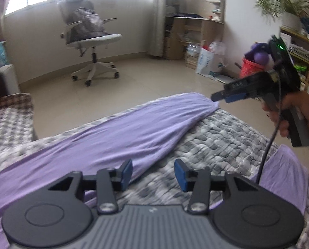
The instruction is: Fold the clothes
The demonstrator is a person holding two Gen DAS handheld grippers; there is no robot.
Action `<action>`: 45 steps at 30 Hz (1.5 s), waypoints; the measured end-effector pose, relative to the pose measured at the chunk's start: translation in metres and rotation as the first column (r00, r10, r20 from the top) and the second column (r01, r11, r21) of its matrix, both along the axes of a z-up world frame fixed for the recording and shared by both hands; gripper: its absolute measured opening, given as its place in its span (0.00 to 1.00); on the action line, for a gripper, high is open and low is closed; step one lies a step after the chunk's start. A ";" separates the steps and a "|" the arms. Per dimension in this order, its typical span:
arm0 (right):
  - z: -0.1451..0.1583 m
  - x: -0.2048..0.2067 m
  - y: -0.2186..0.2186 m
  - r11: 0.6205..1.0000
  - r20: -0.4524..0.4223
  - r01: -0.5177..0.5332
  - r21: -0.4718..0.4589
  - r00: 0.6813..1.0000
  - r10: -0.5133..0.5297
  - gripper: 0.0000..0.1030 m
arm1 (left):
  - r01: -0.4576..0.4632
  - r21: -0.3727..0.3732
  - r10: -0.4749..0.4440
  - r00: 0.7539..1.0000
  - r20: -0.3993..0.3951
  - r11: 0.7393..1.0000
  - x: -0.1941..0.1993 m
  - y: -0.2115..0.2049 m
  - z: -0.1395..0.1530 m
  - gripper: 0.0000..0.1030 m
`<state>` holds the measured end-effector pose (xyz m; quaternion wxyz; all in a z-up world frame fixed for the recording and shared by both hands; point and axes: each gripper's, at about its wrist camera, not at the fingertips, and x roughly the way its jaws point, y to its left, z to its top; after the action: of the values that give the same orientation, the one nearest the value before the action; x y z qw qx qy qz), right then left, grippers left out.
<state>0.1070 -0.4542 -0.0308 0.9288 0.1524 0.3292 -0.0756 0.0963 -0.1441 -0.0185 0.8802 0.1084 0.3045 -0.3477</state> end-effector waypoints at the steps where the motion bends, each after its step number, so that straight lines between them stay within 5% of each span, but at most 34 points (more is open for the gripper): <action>1: 0.003 -0.002 0.003 1.000 0.003 -0.003 0.008 1.000 0.003 0.49 | -0.018 -0.004 0.018 1.000 -0.006 1.000 -0.002 0.005 0.004 0.48; 11: 0.045 -0.029 0.052 0.999 0.068 -0.038 0.005 0.997 0.038 0.53 | -0.215 -0.053 0.209 0.973 -0.102 0.975 -0.012 0.059 0.046 0.53; 23: 0.051 -0.037 0.122 0.977 0.069 -0.147 0.153 0.988 0.138 0.55 | -0.465 -0.061 0.453 0.880 -0.141 0.883 -0.023 0.138 0.046 0.47; 33: -0.002 -0.014 0.147 0.922 0.045 -0.144 0.361 0.990 0.137 0.55 | -0.369 -0.077 0.365 0.929 -0.063 0.926 -0.017 0.138 -0.002 0.22; 45: -0.035 -0.008 0.138 0.879 0.032 -0.103 0.466 0.995 0.099 0.39 | -0.287 0.017 0.287 0.957 -0.047 0.958 0.002 0.111 -0.044 0.20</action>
<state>0.0987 -0.3164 -0.0653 0.8686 0.3545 0.3418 0.0549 0.0986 -0.0327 -0.0625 0.9130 0.0591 0.3402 -0.2173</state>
